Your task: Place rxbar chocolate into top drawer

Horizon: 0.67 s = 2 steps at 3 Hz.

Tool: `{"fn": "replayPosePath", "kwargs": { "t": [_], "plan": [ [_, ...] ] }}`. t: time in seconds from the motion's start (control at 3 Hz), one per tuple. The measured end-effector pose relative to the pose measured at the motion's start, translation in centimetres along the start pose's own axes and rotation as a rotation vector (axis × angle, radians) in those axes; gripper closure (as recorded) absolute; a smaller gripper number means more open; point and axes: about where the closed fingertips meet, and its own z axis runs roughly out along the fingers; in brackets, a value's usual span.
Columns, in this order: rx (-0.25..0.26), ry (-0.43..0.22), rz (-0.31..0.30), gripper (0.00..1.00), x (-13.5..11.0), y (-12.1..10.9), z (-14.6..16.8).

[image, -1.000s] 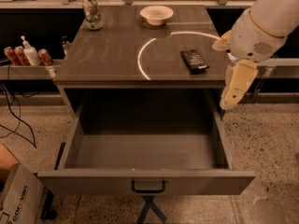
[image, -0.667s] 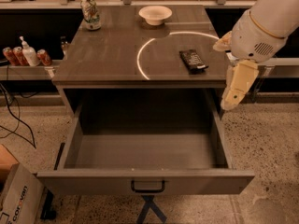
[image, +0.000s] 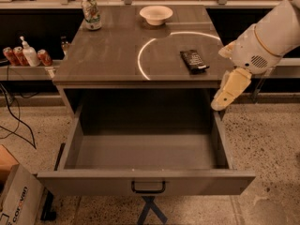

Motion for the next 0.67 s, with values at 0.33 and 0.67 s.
{"fn": "replayPosePath", "kwargs": {
  "t": [0.33,0.67],
  "plan": [
    [0.103,-0.159,0.055,0.00,-0.8,-4.7,1.7],
    [0.192,-0.299,0.093,0.00,-1.8,-8.9,2.4]
  ]
}}
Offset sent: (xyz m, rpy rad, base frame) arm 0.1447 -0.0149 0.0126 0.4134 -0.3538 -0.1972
